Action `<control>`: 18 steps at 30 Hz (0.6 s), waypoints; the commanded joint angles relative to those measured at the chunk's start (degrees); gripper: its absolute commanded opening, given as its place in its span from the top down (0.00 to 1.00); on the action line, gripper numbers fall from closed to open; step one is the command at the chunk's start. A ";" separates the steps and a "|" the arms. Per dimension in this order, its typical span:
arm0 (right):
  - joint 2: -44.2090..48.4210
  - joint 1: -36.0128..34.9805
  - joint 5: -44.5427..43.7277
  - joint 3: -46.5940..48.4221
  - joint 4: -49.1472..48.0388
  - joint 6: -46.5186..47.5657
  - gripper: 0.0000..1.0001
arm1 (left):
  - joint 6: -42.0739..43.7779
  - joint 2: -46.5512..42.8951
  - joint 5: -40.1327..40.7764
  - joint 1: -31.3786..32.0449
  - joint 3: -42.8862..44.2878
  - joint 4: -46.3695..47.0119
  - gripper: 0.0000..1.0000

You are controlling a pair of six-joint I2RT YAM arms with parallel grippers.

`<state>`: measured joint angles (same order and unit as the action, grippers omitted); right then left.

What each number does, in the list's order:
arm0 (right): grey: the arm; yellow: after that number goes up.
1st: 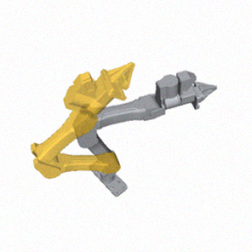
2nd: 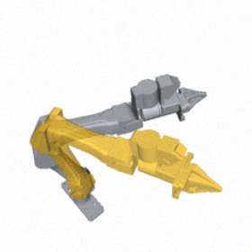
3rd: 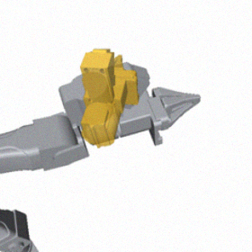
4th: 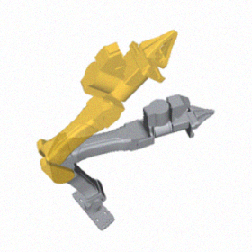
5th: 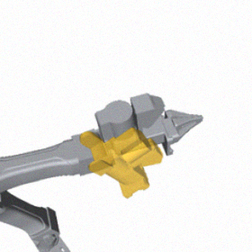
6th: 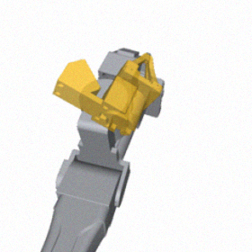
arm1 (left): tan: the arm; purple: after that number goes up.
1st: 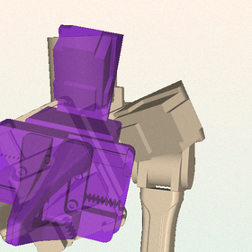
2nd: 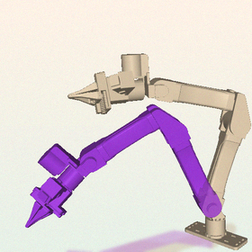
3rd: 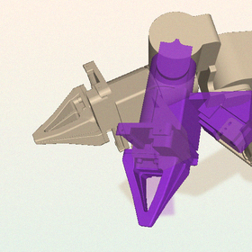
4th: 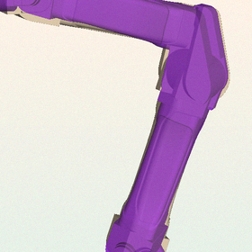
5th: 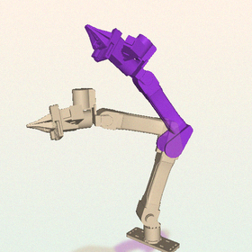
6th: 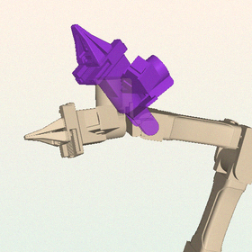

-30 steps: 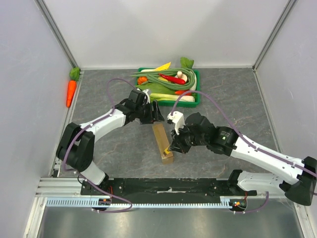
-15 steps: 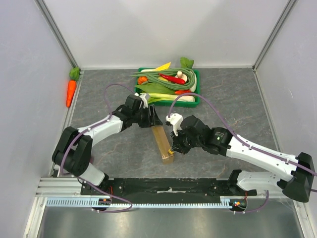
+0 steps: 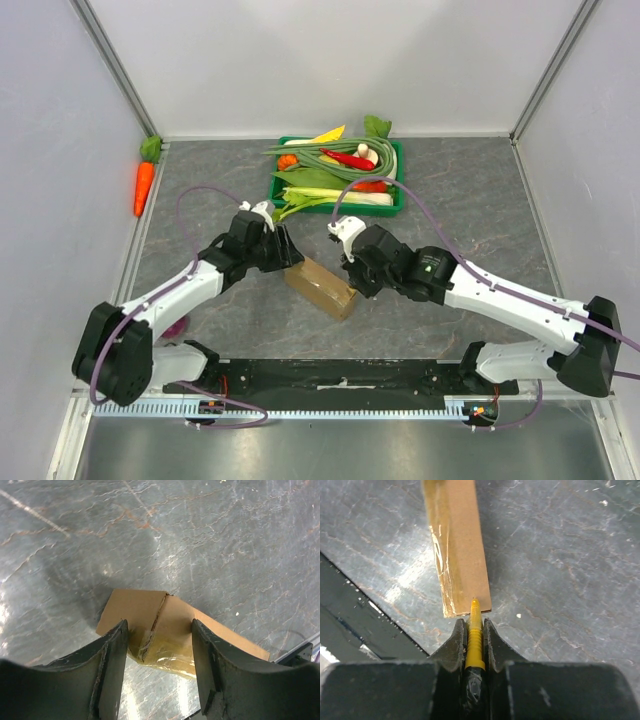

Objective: Unpack the express box

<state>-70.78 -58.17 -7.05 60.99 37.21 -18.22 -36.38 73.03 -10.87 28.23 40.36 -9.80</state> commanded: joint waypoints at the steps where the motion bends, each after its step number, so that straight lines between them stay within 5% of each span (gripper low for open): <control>1: -4.00 0.87 -9.12 3.43 -8.47 3.10 1.00 | -5.19 -5.61 -1.37 1.48 -3.70 -6.88 0.44; 11: -7.17 0.96 -7.80 6.33 -11.02 3.80 1.00 | -10.99 -19.76 4.10 1.48 -12.49 -11.37 0.46; 18: -5.95 0.96 -10.52 7.99 -10.41 3.11 1.00 | -8.01 -21.27 6.57 1.48 -6.90 -14.27 0.41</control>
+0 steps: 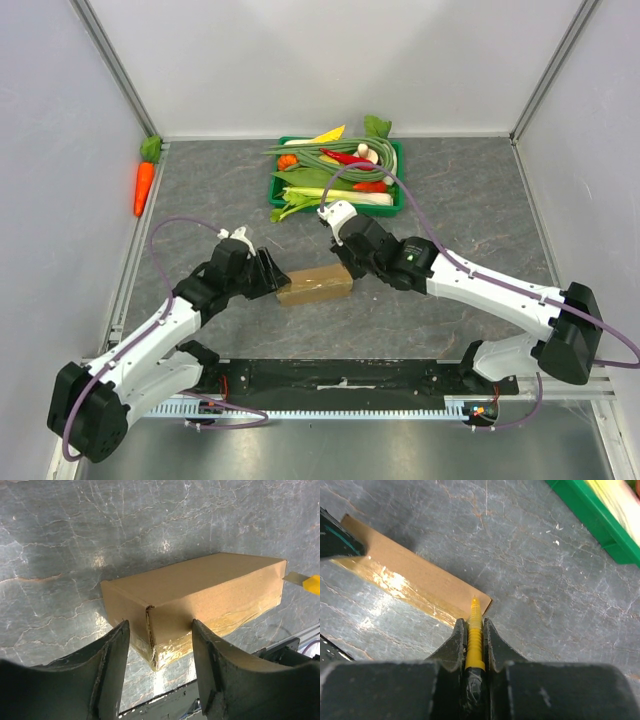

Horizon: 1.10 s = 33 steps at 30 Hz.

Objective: Unpack the express box

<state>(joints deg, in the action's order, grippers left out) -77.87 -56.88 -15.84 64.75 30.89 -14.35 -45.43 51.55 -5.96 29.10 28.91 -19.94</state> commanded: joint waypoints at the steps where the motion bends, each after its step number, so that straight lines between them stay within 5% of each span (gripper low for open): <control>1: 1.48 -0.33 -2.35 4.76 -3.31 -0.94 1.00 | 2.00 0.48 2.26 0.60 5.89 -4.57 0.38; 7: 5.44 -0.25 -7.89 8.02 0.65 -4.18 1.00 | 15.26 3.99 -2.37 0.69 16.70 -5.37 0.24; 15: 10.97 0.37 -10.36 3.11 4.52 -10.69 1.00 | 33.99 13.39 -17.15 3.06 23.65 -3.17 0.20; 25: 14.76 3.09 -8.60 -0.85 6.72 -13.69 1.00 | 47.43 23.59 -14.44 9.82 26.90 -1.50 0.18; 33: 15.37 5.55 -6.93 -2.44 6.63 -14.04 1.00 | 50.26 32.38 -10.39 14.04 29.19 -3.08 0.19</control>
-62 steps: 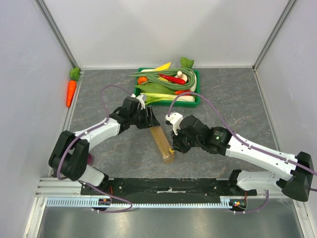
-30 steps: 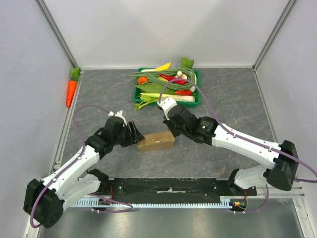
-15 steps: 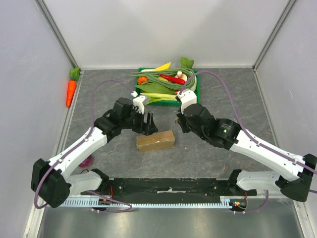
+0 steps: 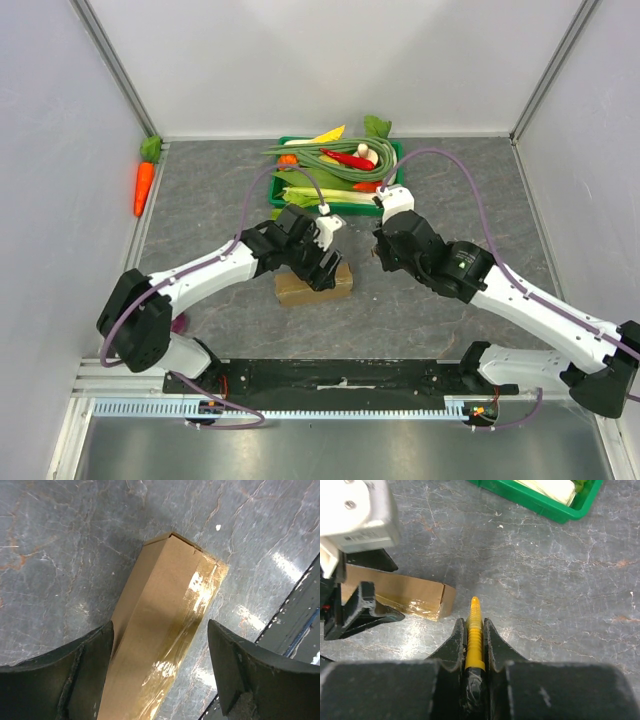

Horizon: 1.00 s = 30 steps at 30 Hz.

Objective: Unpack the express box

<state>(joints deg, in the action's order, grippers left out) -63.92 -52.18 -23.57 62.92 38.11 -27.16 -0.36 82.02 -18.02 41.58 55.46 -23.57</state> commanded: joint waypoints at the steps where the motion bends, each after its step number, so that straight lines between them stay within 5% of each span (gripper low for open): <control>1: 1.52 0.86 0.90 -0.77 -0.67 -1.49 1.00 | 5.89 2.09 1.67 1.92 2.55 0.63 0.19; 18: 9.51 1.47 6.87 -14.22 -16.56 -7.12 1.00 | 6.33 3.94 13.27 6.84 -3.60 4.50 0.36; 30: 6.35 1.38 4.77 -15.89 -21.85 -5.36 1.00 | 7.48 6.05 13.45 7.90 -5.97 5.20 0.48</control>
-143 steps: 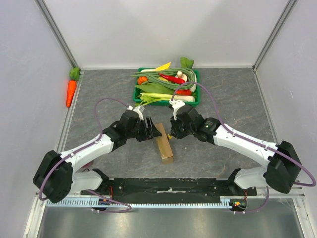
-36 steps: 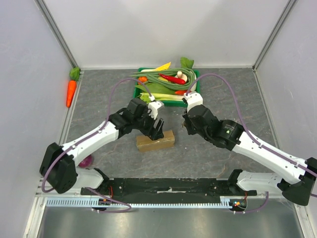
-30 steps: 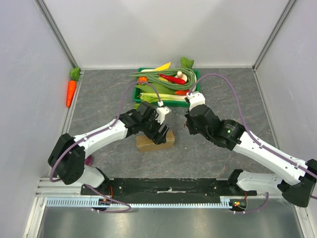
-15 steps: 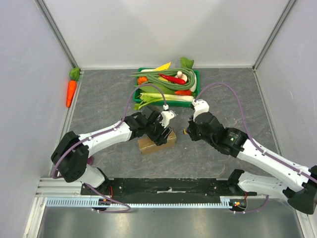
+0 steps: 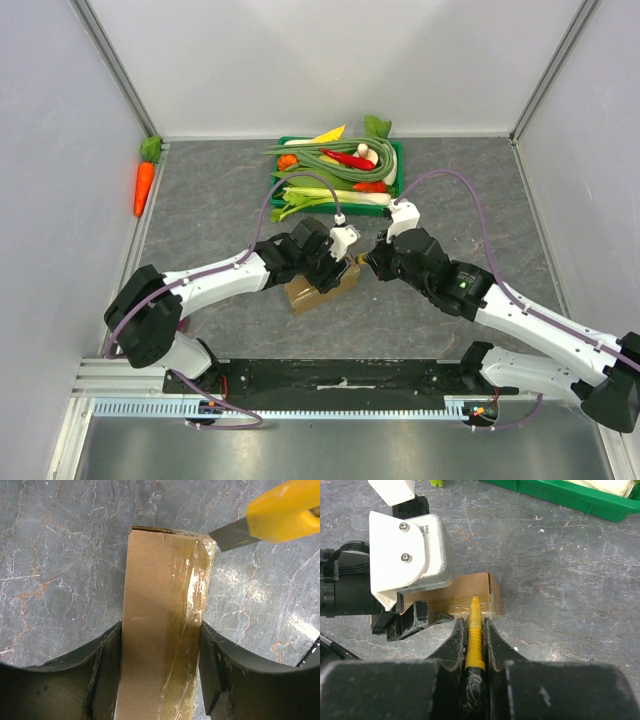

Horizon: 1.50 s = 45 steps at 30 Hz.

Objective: Unpack the express box

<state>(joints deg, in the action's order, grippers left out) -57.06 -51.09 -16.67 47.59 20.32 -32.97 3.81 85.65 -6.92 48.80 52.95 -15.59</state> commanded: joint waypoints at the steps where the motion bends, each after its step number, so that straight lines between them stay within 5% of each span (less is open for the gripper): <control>1: -0.77 0.29 -2.32 -0.57 -4.14 0.80 1.00 | 3.57 2.42 2.61 0.69 -3.73 -2.60 0.52; 21: -3.76 2.22 -1.00 -1.98 -7.92 2.47 1.00 | 6.29 0.40 4.28 1.48 -5.84 -3.48 0.73; 45: -5.34 2.84 -0.03 -3.12 -9.07 2.74 1.00 | 7.00 -0.13 4.54 1.57 -6.19 -4.97 0.77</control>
<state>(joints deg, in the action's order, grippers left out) -62.70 -48.51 -15.88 44.69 13.45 -30.76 7.60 84.05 -4.51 50.28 49.84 -11.55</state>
